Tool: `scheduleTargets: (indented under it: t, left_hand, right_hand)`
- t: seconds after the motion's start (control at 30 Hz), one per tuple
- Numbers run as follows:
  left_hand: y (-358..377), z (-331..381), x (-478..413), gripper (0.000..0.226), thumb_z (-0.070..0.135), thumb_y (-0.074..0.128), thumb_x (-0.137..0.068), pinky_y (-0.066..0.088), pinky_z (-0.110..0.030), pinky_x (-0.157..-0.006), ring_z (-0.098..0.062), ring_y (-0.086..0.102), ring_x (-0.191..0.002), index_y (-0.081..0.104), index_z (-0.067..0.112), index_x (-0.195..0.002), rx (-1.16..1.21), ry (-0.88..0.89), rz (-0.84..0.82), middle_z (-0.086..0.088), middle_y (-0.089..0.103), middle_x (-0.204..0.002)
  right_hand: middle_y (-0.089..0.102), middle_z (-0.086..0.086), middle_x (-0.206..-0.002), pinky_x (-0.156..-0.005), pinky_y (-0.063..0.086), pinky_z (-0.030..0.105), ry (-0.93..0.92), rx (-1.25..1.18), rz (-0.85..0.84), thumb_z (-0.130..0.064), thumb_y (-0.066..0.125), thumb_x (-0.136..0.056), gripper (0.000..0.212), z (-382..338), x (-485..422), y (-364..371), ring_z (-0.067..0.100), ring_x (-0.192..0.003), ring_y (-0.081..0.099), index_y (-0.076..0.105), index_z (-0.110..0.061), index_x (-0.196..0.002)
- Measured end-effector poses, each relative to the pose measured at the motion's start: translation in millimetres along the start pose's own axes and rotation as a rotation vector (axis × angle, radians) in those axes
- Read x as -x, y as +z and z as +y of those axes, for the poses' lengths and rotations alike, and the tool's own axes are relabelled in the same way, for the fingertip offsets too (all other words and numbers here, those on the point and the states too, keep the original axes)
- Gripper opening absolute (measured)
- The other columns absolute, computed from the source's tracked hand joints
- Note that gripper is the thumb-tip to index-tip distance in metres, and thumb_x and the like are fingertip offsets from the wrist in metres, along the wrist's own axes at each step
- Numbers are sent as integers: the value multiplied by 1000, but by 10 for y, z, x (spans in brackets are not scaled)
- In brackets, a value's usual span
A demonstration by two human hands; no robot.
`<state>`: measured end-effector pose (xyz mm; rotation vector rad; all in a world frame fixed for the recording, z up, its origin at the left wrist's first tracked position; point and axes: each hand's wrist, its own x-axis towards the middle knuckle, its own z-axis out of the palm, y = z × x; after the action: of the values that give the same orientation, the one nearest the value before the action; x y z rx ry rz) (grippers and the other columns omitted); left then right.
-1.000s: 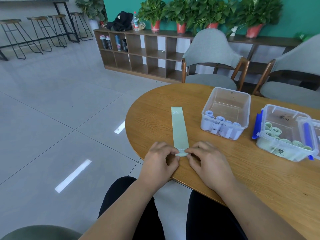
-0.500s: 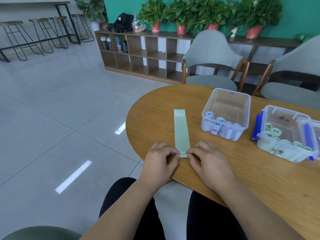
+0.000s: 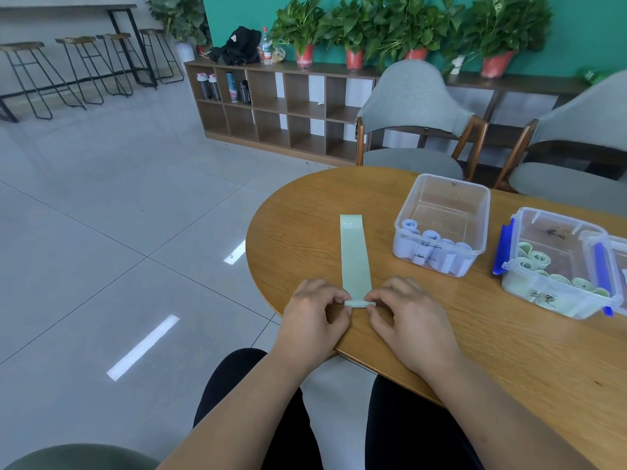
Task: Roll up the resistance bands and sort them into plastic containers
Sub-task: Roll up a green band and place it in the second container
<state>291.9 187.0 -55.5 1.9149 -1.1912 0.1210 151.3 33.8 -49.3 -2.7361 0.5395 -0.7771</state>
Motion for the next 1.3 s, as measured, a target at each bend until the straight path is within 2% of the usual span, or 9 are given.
scheduleTargets:
  t: [0.17, 0.33, 0.6, 0.73, 0.83, 1.1, 1.3]
  left_hand:
    - [0, -8, 3, 19, 18, 77, -92, 51, -26, -83, -7, 58, -95, 77, 28, -108, 22, -13, -7, 19, 65, -94]
    - [-11, -3, 10, 14, 18, 78, -90, 52, -29, -82, -11, 60, -95, 74, 27, -99, 45, -12, 0, 20, 66, -93]
    - [2, 17, 10, 8, 21, 78, -91, 49, -22, -81, -7, 58, -92, 76, 27, -96, 6, -11, 20, 20, 66, -91]
    - [-9, 27, 4, 10, 20, 79, -91, 47, -17, -82, -6, 59, -93, 76, 28, -97, 5, -18, 20, 20, 68, -91]
    - [-5, 27, 8, 10, 20, 78, -91, 47, -17, -81, -6, 58, -92, 75, 27, -96, 1, -5, 27, 20, 67, -91]
    - [-2, 1, 16, 18, 17, 81, -87, 51, -23, -82, -8, 61, -93, 76, 27, -101, 36, -17, 33, 20, 68, -91]
    - [14, 4, 15, 11, 20, 77, -90, 47, -19, -81, -6, 58, -93, 76, 28, -98, 9, -6, 40, 20, 66, -91]
  right_hand:
    - [57, -16, -96, -72, 53, 35, -6, -10, -12, -34, 65, -99, 13, 7, -13, 17, 10, -93, 58, 74, -30, -107]
    - [55, -16, -94, -71, 51, 31, 5, -18, -18, -33, 65, -98, 12, 9, -17, 14, 9, -92, 57, 74, -29, -105]
    - [60, -14, -94, -71, 55, 36, 5, -40, 6, -30, 69, -98, 14, 20, -17, 15, 12, -89, 61, 74, -29, -111]
    - [59, -19, -93, -72, 53, 32, 17, -91, -12, -33, 69, -96, 7, 12, -18, -26, 4, -85, 56, 69, -33, -104]
    - [58, -20, -94, -72, 52, 29, 19, -80, -29, -35, 73, -92, 13, 15, -24, -17, 0, -88, 52, 70, -33, -105]
    - [57, -19, -93, -72, 53, 32, 17, -119, -31, -36, 70, -97, 9, 43, -31, -14, 4, -91, 55, 73, -33, -104]
    - [58, -17, -93, -72, 53, 33, 10, -113, -18, -37, 67, -99, 12, 46, -24, -3, 7, -90, 57, 76, -33, -106]
